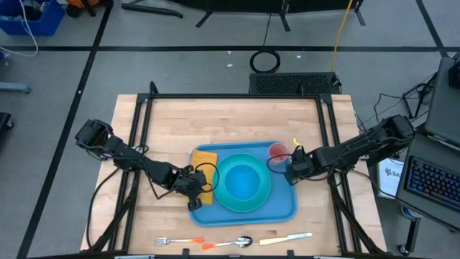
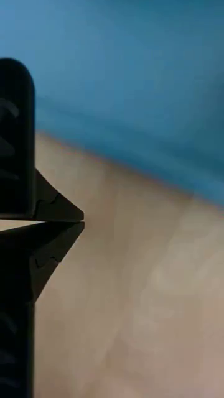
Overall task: Set up tray
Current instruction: Put the yellow napkin to the left of the blue tray
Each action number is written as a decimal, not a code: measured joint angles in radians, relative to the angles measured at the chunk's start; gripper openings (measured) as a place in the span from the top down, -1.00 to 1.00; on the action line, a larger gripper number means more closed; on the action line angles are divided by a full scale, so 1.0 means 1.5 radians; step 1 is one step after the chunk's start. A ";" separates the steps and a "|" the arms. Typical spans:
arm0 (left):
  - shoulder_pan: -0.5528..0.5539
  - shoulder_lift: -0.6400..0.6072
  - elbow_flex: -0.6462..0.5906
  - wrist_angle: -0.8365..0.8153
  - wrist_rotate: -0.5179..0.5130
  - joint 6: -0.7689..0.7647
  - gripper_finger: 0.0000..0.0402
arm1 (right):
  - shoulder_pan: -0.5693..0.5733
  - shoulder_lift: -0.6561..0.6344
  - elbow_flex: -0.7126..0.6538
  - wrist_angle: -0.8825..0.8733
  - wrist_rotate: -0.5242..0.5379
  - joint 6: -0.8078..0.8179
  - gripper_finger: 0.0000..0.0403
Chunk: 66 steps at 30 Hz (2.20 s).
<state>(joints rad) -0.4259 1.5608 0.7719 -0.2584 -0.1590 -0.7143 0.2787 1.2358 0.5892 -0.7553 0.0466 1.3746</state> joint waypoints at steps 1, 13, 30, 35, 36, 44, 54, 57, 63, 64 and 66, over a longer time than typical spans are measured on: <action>0.000 0.000 0.000 0.000 0.000 0.000 0.93 | 0.000 0.000 -0.004 0.015 -0.002 0.000 1.00; 0.000 0.000 0.000 -0.001 0.000 -0.003 0.97 | 0.000 -0.001 -0.021 0.074 -0.015 -0.007 1.00; 0.036 0.017 0.000 0.011 0.001 -0.018 0.98 | 0.000 0.001 -0.022 0.111 -0.012 -0.017 1.00; 0.048 0.041 0.001 0.019 0.019 -0.014 0.99 | 0.000 0.011 -0.022 0.114 -0.013 -0.018 1.00; 0.049 0.045 -0.001 0.014 0.024 -0.014 0.98 | -0.001 0.018 -0.021 0.116 -0.013 -0.020 1.00; 0.058 0.075 0.002 0.057 0.038 -0.017 0.97 | -0.012 0.039 -0.019 0.121 -0.029 -0.037 1.00; 0.061 0.079 0.000 0.098 0.037 -0.001 0.99 | -0.012 0.040 -0.020 0.122 -0.024 -0.037 1.00; 0.062 0.080 0.000 0.109 0.022 -0.005 0.98 | -0.012 0.041 -0.020 0.122 -0.020 -0.037 1.00; 0.062 0.083 -0.001 0.129 0.000 -0.010 0.98 | -0.012 0.041 -0.021 0.122 -0.020 -0.037 1.00; 0.062 0.084 -0.001 0.132 0.001 -0.013 0.97 | -0.012 0.041 -0.021 0.122 -0.019 -0.037 1.00; 0.062 0.084 -0.001 0.135 0.005 -0.013 0.97 | -0.012 0.041 -0.021 0.122 -0.019 -0.037 1.00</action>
<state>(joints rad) -0.3332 1.6867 0.7704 -0.0554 -0.1523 -0.7343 0.2607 1.2976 0.5583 -0.5720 0.0181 1.3193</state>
